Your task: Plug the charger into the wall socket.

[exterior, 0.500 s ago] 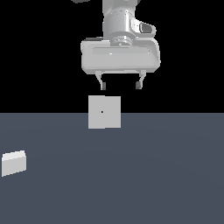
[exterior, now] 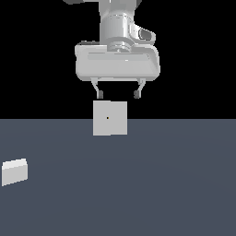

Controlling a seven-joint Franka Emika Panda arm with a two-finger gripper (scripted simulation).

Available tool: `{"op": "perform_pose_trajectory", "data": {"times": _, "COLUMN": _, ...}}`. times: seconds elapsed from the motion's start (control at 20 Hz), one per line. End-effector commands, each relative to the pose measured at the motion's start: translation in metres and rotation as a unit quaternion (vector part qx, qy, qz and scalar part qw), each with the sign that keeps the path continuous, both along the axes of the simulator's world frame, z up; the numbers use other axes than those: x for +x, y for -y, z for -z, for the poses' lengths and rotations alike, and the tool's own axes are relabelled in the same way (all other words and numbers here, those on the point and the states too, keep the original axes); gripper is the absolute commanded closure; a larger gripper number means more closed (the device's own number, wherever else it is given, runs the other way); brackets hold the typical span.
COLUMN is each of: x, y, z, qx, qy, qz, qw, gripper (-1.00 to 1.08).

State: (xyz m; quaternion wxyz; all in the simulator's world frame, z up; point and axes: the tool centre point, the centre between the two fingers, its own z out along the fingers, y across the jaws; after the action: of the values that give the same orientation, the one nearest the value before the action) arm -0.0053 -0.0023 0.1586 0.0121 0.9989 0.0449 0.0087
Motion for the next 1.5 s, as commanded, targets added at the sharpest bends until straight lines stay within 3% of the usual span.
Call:
{"op": "perform_pose_trajectory", "data": {"times": 0.0, "x": -0.004, "y": -0.016, "z": 0.008, "qx": 0.002, "qy": 0.002, "qz": -0.026, "qw": 0.9997, "gripper": -0.92}}
{"op": "perform_pose_trajectory", "data": {"times": 0.3, "x": -0.022, "y": -0.071, "z": 0.035, "qx": 0.010, "qy": 0.011, "qz": -0.117, "qw": 0.9930, "gripper": -0.92}}
{"op": "perform_pose_trajectory", "data": {"times": 0.75, "x": -0.071, "y": -0.149, "z": 0.078, "qx": 0.023, "qy": 0.024, "qz": -0.259, "qw": 0.9654, "gripper": -0.92}}
{"op": "perform_pose_trajectory", "data": {"times": 1.1, "x": -0.094, "y": -0.173, "z": 0.094, "qx": 0.026, "qy": 0.028, "qz": -0.308, "qw": 0.9508, "gripper": -0.92}}
{"op": "perform_pose_trajectory", "data": {"times": 1.45, "x": -0.096, "y": -0.175, "z": 0.097, "qx": 0.027, "qy": 0.028, "qz": -0.312, "qw": 0.9494, "gripper": -0.92}}
